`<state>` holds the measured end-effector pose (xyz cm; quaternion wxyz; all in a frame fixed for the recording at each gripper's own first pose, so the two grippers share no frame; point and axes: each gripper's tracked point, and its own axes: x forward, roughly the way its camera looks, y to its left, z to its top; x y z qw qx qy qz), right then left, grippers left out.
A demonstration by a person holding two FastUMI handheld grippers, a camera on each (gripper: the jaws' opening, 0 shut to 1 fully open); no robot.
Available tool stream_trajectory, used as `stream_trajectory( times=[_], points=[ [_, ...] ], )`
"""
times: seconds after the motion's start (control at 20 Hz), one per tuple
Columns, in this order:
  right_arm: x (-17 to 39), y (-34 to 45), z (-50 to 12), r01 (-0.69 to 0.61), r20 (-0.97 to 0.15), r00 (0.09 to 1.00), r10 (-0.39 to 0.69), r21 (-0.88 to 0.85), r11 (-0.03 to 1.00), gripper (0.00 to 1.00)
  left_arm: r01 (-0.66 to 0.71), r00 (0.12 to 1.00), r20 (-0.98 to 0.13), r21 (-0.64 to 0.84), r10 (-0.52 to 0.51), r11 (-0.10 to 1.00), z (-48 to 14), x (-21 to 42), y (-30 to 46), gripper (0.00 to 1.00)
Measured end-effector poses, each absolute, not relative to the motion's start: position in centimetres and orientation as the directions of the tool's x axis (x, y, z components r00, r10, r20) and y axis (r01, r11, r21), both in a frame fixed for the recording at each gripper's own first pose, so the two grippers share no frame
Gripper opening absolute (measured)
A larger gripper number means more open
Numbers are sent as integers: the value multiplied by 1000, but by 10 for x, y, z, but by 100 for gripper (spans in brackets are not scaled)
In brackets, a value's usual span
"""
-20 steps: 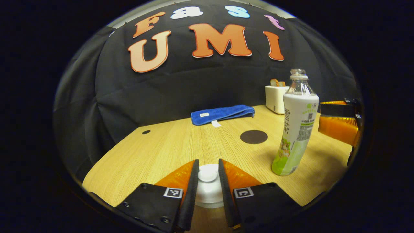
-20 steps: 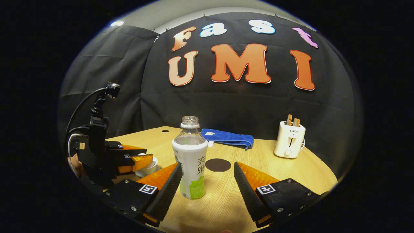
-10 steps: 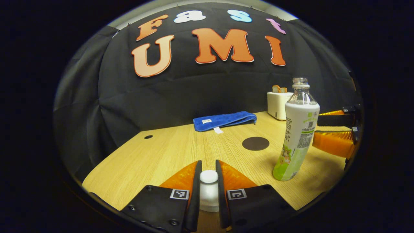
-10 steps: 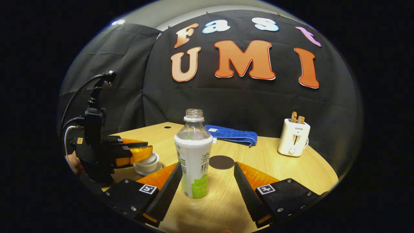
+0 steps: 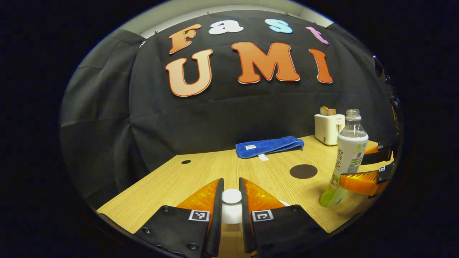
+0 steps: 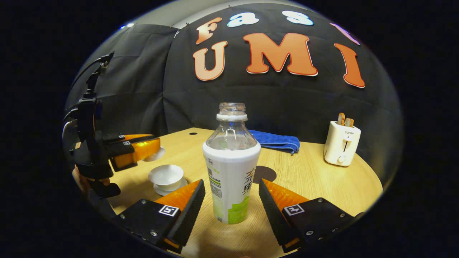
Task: Open the teacup lid with one hand, grasp the water bottle and pour water into the teacup with the other hand; after pouring, place the water bottle on the coaster and then close the teacup lid.
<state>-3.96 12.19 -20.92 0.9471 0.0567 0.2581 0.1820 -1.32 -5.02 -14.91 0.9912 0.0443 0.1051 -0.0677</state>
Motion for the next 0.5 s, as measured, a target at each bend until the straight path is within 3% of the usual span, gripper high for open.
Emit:
stream_trajectory(
  times=[0.25,0.35,0.5],
  points=[
    [-37,132,-215,-310,-488,779,394,247,918,78,89,970,-230,39,-77,995,-157,-11,-22,29],
    [-35,134,-216,-305,-497,774,393,251,919,67,78,969,-238,22,-71,997,-160,-12,-14,29],
    [-34,138,-216,-318,-510,763,398,240,917,64,59,968,-243,3,-57,998,-162,-10,-2,28]
  ],
)
